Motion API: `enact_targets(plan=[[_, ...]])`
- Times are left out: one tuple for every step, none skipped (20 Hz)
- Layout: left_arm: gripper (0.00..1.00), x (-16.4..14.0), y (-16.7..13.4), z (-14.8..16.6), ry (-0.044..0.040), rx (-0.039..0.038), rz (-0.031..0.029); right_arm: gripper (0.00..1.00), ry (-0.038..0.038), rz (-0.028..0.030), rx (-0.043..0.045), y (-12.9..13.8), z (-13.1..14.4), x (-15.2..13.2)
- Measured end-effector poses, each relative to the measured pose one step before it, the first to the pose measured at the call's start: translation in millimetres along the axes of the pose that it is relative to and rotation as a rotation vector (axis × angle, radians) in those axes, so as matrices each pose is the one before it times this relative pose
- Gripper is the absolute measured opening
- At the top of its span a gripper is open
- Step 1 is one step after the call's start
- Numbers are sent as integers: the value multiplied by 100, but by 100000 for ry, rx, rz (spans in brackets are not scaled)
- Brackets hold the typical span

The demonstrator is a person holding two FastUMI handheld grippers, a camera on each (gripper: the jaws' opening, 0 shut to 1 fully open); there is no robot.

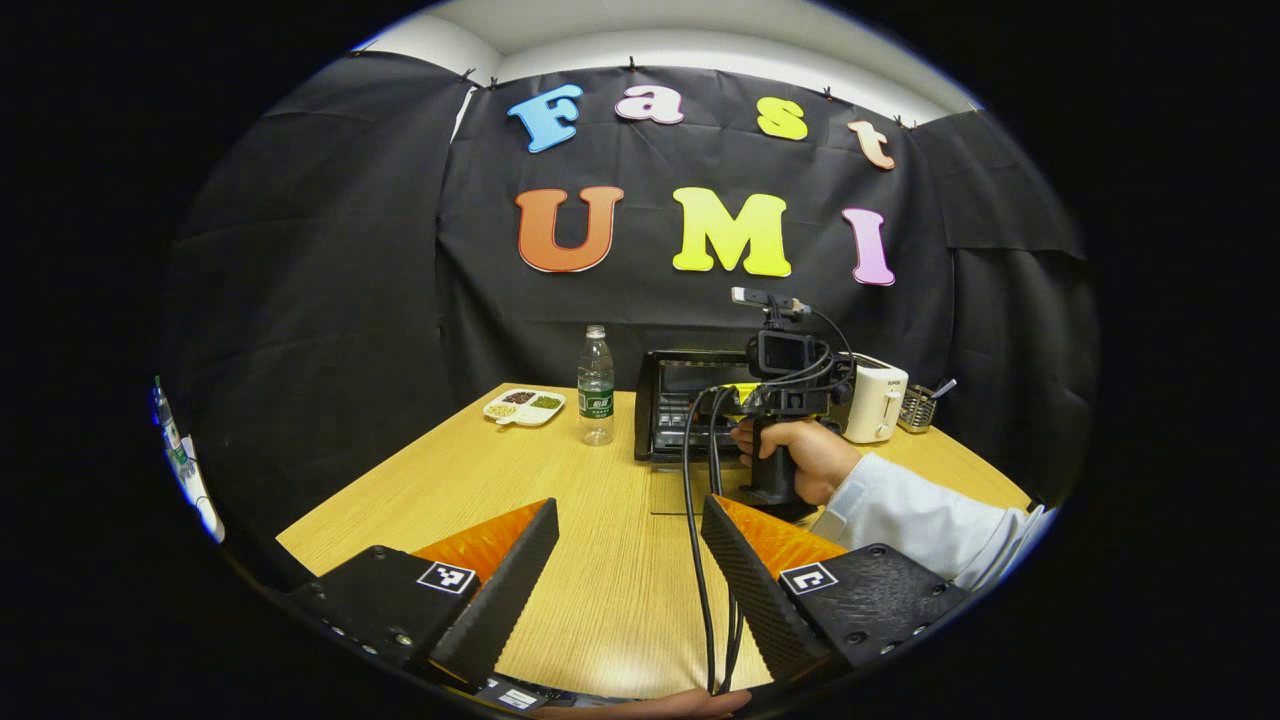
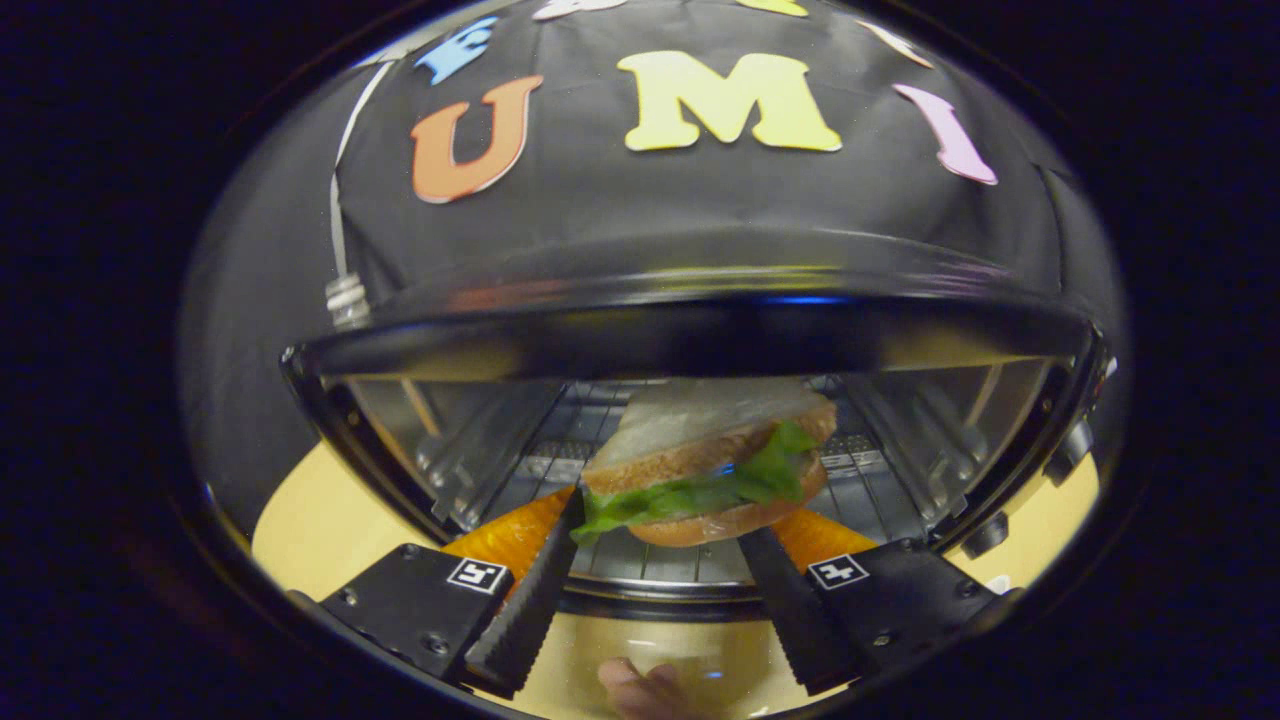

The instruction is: Open the electric oven with the left hand, put the food in, and close the electric oven.

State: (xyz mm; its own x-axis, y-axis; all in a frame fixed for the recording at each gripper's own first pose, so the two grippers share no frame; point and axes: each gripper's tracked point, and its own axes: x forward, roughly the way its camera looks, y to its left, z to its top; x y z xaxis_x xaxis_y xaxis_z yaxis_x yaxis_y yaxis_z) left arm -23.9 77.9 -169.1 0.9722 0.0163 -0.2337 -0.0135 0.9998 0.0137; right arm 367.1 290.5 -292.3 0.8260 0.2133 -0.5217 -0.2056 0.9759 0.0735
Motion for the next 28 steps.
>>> enact_targets(plan=[[95, -111, 310, 9, 6, -69, 909, 94, 4147, 786, -2315, 433, -490, -497], [95, -97, 468, 33, -556, 455, 1577, 94, 3593, -458, -1930, 153, -155, -372], [95, -144, 309, 64, -590, 761, 1495, 94, 2398, -1501, -1734, -5, -146, -626], [95, -30, 145, -54, 63, 268, 650, 96, 2767, -775, -1234, -8, -244, -495], [95, -57, -23, -16, 40, -270, 74, 97, 3459, -859, 531, -197, -699, -463], [95, -44, 112, -1, 93, -654, 53, 98, 4021, 1116, 2194, 235, -744, -513], [95, -87, 59, 42, 261, -651, 32, 97, 3026, 3081, 2598, 622, -526, -564], [95, -39, 39, -49, 145, -487, 213, 96, 1655, 3696, 2553, 678, -385, -482], [95, -129, 226, 28, 85, -403, 285, 95, -47, 1908, 1448, 274, -83, -670], [95, -141, -6, 226, -90, -57, -54, 84, -1656, 13, 105, -163, 254, -599], [95, 36, -30, 247, 124, 443, -30, 95, -2239, 549, -36, -206, 336, -867], [95, -99, 155, 343, -216, 509, 515, 95, -2153, 781, 278, 13, 384, -836], [95, 101, 207, 438, -404, 427, 592, 95, -2621, 564, 506, -67, 324, -1147], [95, 170, 116, 271, -349, -28, 232, 95, -2486, 481, 29, -170, 430, -1237], [95, 111, 11, 331, -590, -318, 132, 95, -2704, 836, -371, -145, 380, -1265], [95, 140, -37, 222, -300, -490, 96, 94, -3064, 472, -363, -238, 674, -1485], [95, 85, -25, 100, -229, -500, 32, 94, -3129, 638, -840, -203, 508, -1435], [95, 134, -169, 175, -122, -338, -148, 94, -3039, 899, -738, -48, 632, -1364], [95, 192, -137, 201, 222, -193, -78, 94, -3928, 1213, -554, -99, 769, -1836], [95, 350, -171, 51, 7, -115, 142, 94, -3602, 961, -309, -71, 755, -1624], [95, 252, -233, 134, 120, -78, -94, 94, -3177, 753, -72, -217, 616, -1647], [95, 367, -405, -43, 637, -3, -654, 94, -3282, 627, 346, -201, 782, -1646], [95, 474, -447, -68, 651, 283, -467, 94, -4080, 598, 138, -165, 919, -1766], [95, 578, -514, -95, 583, 555, -619, 94, -4702, -494, -708, -480, 1151, -1722], [95, 618, -638, -81, 983, 818, -1126, 94, -5533, -1268, -2534, -784, 1286, -1465], [95, 674, -517, -178, 599, 494, -774, 94, -5197, -2110, -3215, -1109, 1077, -1393], [95, 885, -606, -272, 942, 89, -747, 94, -4728, -2732, -2920, -899, 889, -1450], [95, 802, -644, -395, 1459, -366, -717, 94, -3840, -2072, -2276, -1124, 1024, -1159]])
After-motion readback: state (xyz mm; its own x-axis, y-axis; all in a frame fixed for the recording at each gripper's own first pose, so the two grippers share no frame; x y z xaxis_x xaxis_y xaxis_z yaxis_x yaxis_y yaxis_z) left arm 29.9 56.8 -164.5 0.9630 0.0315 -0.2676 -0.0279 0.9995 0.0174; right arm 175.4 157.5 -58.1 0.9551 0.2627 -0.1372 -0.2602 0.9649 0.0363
